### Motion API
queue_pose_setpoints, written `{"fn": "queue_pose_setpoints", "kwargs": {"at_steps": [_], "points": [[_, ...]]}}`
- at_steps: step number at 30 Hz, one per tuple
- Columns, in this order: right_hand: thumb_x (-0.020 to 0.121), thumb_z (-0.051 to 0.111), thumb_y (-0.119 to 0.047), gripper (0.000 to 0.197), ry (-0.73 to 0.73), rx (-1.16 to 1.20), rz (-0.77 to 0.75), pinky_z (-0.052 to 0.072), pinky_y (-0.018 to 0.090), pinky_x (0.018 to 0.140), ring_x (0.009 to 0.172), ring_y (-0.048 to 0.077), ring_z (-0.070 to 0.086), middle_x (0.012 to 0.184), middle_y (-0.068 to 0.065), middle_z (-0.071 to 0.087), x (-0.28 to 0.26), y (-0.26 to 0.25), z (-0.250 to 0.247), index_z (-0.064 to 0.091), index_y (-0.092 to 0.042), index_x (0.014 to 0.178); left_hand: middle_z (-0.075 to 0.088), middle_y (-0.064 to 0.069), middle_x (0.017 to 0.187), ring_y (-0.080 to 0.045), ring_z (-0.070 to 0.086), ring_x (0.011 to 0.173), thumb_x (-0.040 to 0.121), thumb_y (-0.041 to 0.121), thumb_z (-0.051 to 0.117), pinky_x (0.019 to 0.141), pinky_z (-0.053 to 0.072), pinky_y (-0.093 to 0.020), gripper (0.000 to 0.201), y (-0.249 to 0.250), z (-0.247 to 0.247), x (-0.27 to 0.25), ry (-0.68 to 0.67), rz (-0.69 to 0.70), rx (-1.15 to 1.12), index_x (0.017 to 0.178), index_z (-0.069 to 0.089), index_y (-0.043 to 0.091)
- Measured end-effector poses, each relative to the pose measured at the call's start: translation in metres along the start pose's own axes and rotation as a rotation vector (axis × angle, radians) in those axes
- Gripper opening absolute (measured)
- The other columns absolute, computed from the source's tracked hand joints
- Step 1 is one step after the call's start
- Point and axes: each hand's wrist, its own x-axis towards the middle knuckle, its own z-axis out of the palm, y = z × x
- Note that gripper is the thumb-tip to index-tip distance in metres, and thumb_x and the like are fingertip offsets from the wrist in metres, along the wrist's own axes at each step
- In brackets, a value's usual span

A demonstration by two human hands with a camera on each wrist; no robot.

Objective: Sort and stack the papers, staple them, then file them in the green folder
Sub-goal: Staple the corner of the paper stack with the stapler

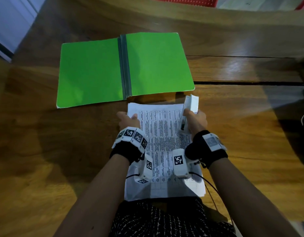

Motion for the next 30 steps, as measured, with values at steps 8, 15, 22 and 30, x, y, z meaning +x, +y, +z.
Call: {"fn": "queue_pose_setpoints", "kwargs": {"at_steps": [8,15,22,30], "points": [[0.086,0.05,-0.013,0.04,-0.019,0.006,-0.035,0.044,0.015,0.028,0.087,0.031,0.055,0.114,0.019,0.056,-0.001,-0.003,0.01,0.044,0.006,0.121,0.048,-0.024,0.134,-0.038,0.051,0.12,0.101,0.022,0.032,0.097,0.042,-0.044,0.038,0.008,0.012,-0.001,-0.009,0.047,0.129,0.129,0.033,-0.003],[0.081,0.053,-0.038,0.047,0.04,-0.225,-0.234,0.051,0.051,0.087,0.114,0.037,0.053,0.118,0.016,0.056,-0.01,-0.023,0.027,0.051,-0.003,0.113,0.044,-0.018,0.141,-0.034,0.047,0.126,0.102,0.024,0.03,0.099,0.04,-0.041,0.042,0.006,-0.002,0.007,-0.103,0.019,0.126,0.14,0.027,0.006],[0.088,0.052,-0.023,0.018,-0.159,-0.333,-0.413,0.045,0.028,0.069,0.072,0.016,0.049,0.075,-0.001,0.046,-0.022,-0.049,0.064,0.051,-0.006,0.092,0.052,-0.017,0.135,-0.034,0.053,0.12,0.096,0.02,0.045,0.099,0.044,-0.042,0.037,0.001,-0.013,0.021,-0.122,0.072,0.005,0.131,0.037,0.009],[0.082,0.046,-0.007,0.015,-0.405,-0.15,-0.061,0.045,0.034,0.077,0.084,0.026,0.051,0.078,0.004,0.053,-0.001,-0.039,0.085,0.046,-0.012,0.067,0.043,-0.01,0.146,-0.028,0.048,0.128,0.098,0.01,0.042,0.096,0.042,-0.028,0.039,0.017,-0.014,0.041,-0.178,0.287,0.011,0.135,0.044,0.02]]}}
